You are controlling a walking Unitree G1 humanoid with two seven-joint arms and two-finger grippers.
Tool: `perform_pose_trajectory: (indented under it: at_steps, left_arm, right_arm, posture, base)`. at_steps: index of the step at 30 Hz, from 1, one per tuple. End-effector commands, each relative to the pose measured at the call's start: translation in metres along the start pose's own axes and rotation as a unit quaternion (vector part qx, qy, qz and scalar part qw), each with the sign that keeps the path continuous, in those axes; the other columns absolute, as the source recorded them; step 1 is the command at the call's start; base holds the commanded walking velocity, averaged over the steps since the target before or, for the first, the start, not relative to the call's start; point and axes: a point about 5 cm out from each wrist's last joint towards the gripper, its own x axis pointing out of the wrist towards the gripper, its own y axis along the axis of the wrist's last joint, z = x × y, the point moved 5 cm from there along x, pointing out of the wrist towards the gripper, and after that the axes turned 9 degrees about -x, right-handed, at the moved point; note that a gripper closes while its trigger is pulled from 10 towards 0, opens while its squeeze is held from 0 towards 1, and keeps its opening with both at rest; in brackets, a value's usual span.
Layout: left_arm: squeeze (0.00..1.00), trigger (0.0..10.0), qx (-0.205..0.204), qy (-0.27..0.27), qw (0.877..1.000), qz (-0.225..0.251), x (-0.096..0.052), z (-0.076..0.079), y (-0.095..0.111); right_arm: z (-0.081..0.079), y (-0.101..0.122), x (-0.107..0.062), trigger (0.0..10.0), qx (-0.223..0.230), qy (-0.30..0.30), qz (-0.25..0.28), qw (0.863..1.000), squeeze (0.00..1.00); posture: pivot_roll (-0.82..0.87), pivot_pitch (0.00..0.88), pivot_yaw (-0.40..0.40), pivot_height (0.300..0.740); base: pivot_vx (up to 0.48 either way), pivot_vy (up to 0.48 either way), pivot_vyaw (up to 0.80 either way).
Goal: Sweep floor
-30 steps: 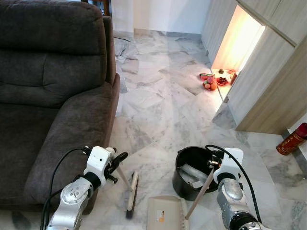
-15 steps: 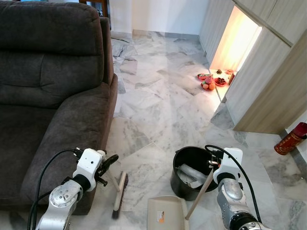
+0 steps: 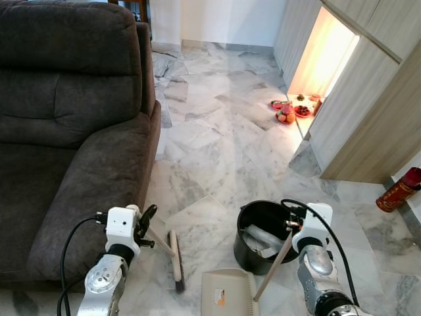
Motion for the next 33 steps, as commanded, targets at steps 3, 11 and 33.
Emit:
perform_pose_trajectory:
  at_steps: [3, 11, 33]
  left_arm:
    - [0.00, 10.0, 0.020, -0.032, 0.999, -0.004, 0.001, 0.013, -0.003]
    - [0.00, 10.0, 0.028, -0.075, 0.997, -0.005, 0.001, 0.029, -0.003]
    - [0.00, 10.0, -0.038, 0.038, 0.999, 0.008, 0.005, -0.005, -0.008]
  right_arm:
    - [0.004, 0.006, 0.002, 10.0, 0.001, -0.007, 0.010, 1.000, 0.00]
    - [0.003, 0.003, 0.001, 10.0, 0.001, -0.004, 0.007, 1.000, 0.00]
    - [0.004, 0.006, 0.001, 10.0, 0.001, -0.005, 0.016, 1.000, 0.00]
  posture:
    - [0.09, 0.033, -0.112, 0.740]
    - [0.09, 0.041, -0.107, 0.740]
    - [0.06, 0.011, -0.093, 0.740]
  base:
    - [0.000, 0.000, 0.00]
    - [0.000, 0.000, 0.00]
    - [0.000, 0.000, 0.00]
